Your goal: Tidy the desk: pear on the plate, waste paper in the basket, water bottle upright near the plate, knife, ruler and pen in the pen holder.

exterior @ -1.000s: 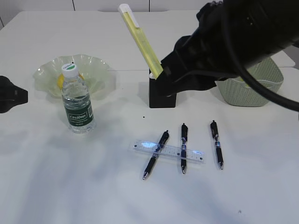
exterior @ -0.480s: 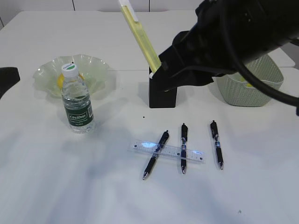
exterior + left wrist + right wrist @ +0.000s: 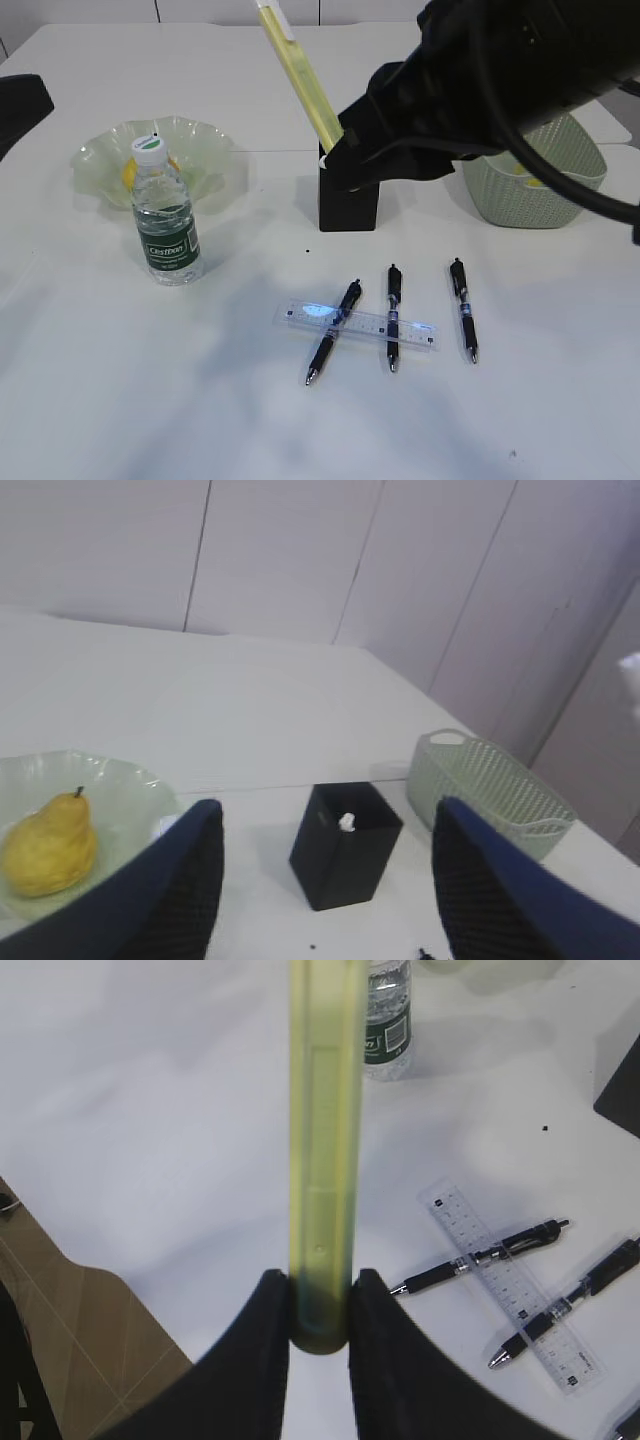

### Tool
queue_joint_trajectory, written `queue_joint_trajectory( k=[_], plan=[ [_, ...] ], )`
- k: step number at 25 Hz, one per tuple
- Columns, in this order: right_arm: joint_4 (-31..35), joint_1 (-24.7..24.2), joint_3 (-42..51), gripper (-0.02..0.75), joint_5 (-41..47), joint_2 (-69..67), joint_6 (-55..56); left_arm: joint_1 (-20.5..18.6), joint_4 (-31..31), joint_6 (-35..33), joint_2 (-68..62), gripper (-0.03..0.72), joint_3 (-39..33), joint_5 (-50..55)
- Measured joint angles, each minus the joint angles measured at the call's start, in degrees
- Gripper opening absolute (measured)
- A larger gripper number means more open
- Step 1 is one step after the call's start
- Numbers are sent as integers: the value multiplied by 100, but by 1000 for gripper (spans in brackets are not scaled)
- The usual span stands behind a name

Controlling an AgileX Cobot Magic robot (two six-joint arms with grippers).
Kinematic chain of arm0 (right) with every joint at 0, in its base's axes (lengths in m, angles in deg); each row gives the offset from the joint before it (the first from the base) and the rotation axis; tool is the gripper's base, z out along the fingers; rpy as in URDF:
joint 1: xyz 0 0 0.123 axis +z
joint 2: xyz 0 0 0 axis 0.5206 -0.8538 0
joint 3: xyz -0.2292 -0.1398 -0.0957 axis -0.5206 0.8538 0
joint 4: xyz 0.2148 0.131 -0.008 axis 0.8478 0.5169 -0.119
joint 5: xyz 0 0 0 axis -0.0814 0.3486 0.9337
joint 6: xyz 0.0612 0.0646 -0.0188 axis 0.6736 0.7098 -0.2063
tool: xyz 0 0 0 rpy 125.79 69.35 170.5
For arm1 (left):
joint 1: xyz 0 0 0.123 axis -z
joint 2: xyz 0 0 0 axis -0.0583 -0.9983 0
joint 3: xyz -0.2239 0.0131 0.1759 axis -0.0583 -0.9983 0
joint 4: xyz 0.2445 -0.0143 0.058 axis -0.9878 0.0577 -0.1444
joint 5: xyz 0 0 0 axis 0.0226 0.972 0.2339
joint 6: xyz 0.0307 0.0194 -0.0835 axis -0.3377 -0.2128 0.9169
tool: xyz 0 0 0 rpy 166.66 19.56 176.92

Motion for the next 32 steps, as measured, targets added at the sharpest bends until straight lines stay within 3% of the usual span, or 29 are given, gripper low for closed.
queue_joint_trajectory(
  k=[9, 15, 19, 32],
  plan=[
    [0, 0, 0, 127, -12, 0, -12, 636, -1210, 1247, -46, 466, -9, -543],
    [0, 0, 0, 127, -12, 0, -89, 651, -2307, 2856, -309, 466, -9, -782],
    [0, 0, 0, 127, -22, 0, -125, 655, -2679, 3808, -741, 466, 186, -837],
    [0, 0, 0, 126, -22, 0, -138, 665, -3715, 5650, -1533, 467, 1193, -831]
  ],
)
